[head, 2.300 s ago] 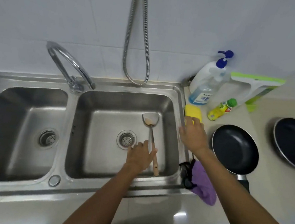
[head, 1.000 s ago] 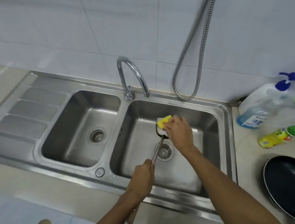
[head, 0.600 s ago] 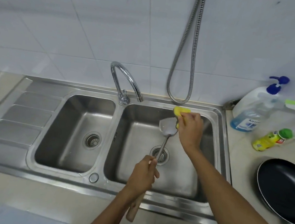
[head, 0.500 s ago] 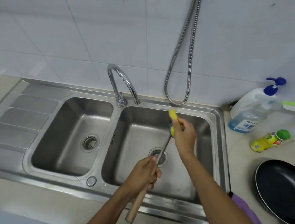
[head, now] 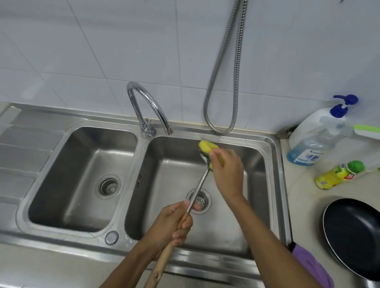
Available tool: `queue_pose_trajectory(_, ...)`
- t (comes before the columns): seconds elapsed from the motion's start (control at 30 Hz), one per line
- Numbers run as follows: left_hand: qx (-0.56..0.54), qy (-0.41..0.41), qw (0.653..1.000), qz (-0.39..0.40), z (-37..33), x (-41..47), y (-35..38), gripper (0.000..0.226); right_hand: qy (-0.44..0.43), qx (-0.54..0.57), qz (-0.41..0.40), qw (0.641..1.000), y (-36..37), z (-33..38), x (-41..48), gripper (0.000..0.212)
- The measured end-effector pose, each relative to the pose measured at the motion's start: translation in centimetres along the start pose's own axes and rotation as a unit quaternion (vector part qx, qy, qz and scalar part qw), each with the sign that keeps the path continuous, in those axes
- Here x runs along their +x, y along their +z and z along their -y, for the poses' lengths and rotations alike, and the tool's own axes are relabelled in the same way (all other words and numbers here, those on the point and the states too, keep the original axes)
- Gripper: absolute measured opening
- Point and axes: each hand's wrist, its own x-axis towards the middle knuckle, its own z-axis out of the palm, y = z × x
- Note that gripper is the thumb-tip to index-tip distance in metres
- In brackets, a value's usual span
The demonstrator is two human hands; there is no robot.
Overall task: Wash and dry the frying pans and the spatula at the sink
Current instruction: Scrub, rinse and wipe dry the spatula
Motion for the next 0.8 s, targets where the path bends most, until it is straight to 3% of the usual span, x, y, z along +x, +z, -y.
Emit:
queue_pose_trajectory(0.1, -0.014, -0.002, 1.000, -0.010, -0.2, 0.0, 0.8, 0.038, 0.032, -0.030, -0.029, 0.999, -0.4, -1.2, 1.7, 0.021)
queue_pose_trajectory(0.23, -0.038, 0.009, 0.998, -0.039, -1.7, 1.4, -0.1, 0.037, -0.114, -0.048, 0.028, 0.992, 0.2, 2.2, -5.5, 0.009)
queue_pose_trajectory(0.3, -0.010, 0.012, 0.999, -0.036, -1.7, 1.5, -0.6, 0.038, -0.139, -0.089, 0.011, 0.986, 0.1, 1.8, -6.3, 0.009)
queue_pose_trajectory(0.4, 0.045, -0.003, 0.999, -0.006, -1.0, 0.1, 0.0, 0.041, -0.042, -0.126, -0.052, 0.990, -0.6, 0.0, -0.7, 0.013)
queue_pose_trajectory(0.5, 0.062, 0.000, 0.998, 0.034, -0.8, -0.5, 0.5, 0.042, 0.051, -0.087, -0.008, 0.995, -1.5, -1.1, 3.7, 0.017)
queue_pose_trajectory(0.63, 0.055, -0.001, 0.998, -0.002, -1.3, 0.3, -0.2, 0.048, -0.052, -0.052, 0.030, 0.997, -1.5, 1.8, -0.4, 0.010)
queue_pose_trajectory(0.7, 0.088, -0.001, 0.996, -0.001, -1.0, 0.5, -0.3, 0.044, -0.134, -0.092, 0.060, 0.985, -1.2, 0.9, -1.4, 0.008)
queue_pose_trajectory(0.8, 0.200, -0.014, 0.980, 0.005, -0.2, 0.6, 1.2, 0.039, -0.074, -0.128, 0.032, 0.988, -1.9, -0.9, 1.9, 0.005)
